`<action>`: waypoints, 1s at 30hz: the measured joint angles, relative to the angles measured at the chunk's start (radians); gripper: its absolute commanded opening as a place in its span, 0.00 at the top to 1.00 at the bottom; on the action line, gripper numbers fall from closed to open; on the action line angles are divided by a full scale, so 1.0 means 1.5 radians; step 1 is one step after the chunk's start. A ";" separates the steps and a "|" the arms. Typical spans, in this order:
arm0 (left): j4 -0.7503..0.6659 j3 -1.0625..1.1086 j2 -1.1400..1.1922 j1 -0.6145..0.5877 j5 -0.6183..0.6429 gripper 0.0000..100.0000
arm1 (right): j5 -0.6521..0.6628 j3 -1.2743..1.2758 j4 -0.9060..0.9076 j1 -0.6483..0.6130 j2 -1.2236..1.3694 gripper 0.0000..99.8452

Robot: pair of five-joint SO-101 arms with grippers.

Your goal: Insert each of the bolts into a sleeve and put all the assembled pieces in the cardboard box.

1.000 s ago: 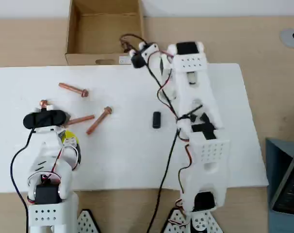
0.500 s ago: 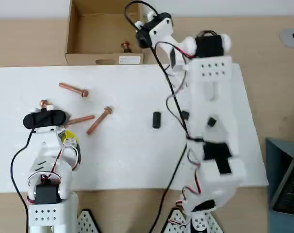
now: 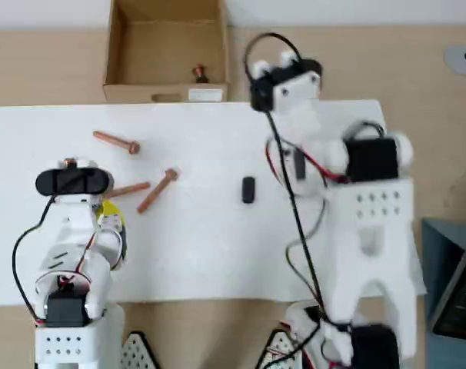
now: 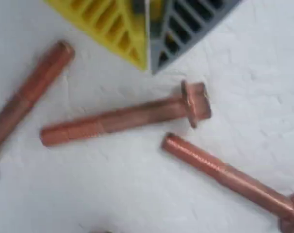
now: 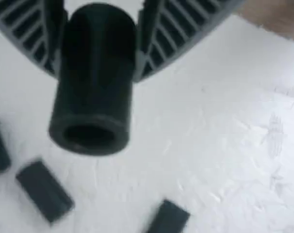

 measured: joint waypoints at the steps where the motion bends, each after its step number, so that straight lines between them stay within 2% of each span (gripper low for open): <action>1: 0.006 -0.023 0.027 0.009 0.000 0.99 | -0.004 0.024 -0.001 0.010 -0.019 0.99; 7: 0.011 -0.165 0.226 0.066 0.000 0.99 | -0.008 0.152 -0.025 0.087 -0.093 0.99; 13: 0.011 -0.280 0.454 0.077 0.000 0.99 | -0.008 0.220 -0.033 0.151 -0.132 0.99; 19: 0.016 -0.399 0.672 0.077 -0.076 0.99 | -0.008 0.258 -0.033 0.184 -0.154 0.99; 25: 0.107 -0.561 0.868 0.100 -0.128 0.99 | -0.008 0.272 -0.033 0.186 -0.171 0.99; 30: 0.181 -0.697 1.021 0.105 -0.169 0.92 | -0.008 0.286 -0.040 0.186 -0.173 0.99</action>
